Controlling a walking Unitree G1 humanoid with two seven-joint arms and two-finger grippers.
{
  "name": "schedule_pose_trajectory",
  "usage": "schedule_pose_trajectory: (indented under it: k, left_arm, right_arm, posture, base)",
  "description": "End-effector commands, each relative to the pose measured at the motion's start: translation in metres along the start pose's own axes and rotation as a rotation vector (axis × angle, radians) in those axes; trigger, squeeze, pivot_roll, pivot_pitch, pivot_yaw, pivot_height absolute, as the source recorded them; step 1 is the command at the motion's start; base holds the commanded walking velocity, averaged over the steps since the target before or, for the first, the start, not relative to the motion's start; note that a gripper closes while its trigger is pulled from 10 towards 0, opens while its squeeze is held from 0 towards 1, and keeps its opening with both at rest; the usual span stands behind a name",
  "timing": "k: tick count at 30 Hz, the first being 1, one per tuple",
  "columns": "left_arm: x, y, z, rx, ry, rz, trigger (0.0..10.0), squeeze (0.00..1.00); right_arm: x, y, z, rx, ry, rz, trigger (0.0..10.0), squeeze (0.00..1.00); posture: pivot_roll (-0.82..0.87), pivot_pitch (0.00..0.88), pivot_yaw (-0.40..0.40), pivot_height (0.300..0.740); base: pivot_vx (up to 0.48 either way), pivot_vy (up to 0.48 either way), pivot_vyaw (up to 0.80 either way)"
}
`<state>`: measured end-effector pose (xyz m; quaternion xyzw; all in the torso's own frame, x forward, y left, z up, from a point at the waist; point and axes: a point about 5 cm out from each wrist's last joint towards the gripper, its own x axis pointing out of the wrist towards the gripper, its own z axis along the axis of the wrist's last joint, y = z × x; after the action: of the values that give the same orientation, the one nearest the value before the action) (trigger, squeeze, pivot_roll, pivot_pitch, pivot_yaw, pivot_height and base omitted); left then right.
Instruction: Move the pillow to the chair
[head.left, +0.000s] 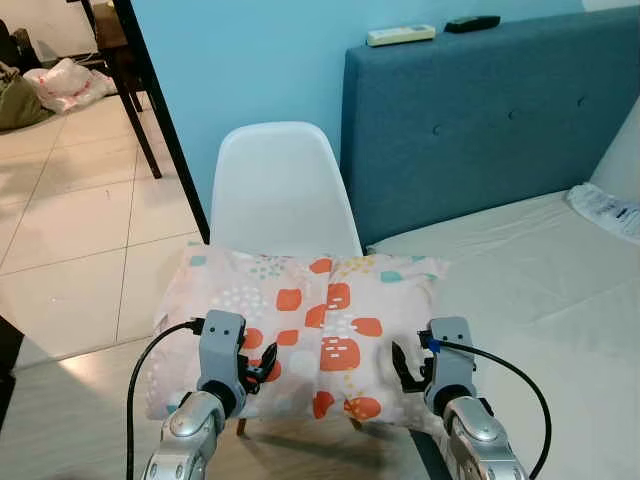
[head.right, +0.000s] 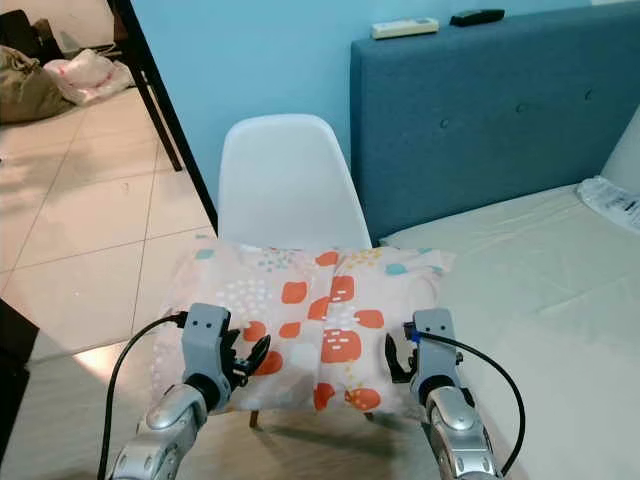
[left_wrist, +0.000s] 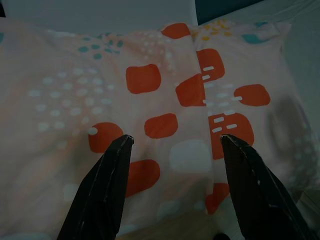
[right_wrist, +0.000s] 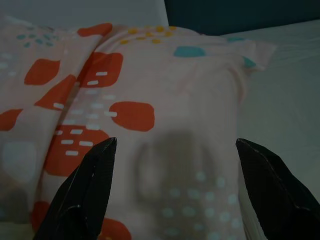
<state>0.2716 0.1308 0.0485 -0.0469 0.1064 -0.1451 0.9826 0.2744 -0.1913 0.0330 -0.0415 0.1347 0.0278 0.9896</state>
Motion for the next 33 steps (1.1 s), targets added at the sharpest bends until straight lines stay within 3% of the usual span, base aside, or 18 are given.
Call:
schedule_pose_trajectory:
  k: [1, 24, 33]
  left_arm:
    - [-0.001, 0.001, -0.008, -0.013, 0.039, 0.0, 10.0, 0.0]
    - [0.0, 0.003, -0.008, -0.006, 0.038, 0.006, 10.0, 0.0]
    - [-0.001, 0.004, -0.007, -0.004, 0.047, -0.005, 10.0, 0.0]
  right_arm:
    - [-0.002, 0.001, -0.003, 0.014, 0.011, -0.006, 10.0, 0.0]
    - [-0.004, 0.001, -0.003, 0.02, 0.009, -0.007, 10.0, 0.0]
    - [-0.013, 0.002, 0.013, 0.057, -0.098, -0.003, 10.0, 0.0]
  posture:
    - [-0.07, 0.114, 0.081, 0.74]
    - [-0.08, 0.124, 0.096, 0.74]
    - [-0.11, 0.154, 0.116, 0.74]
  base:
    - [0.0, 0.0, 0.0]
    - [0.0, 0.0, 0.0]
    - [0.0, 0.0, 0.0]
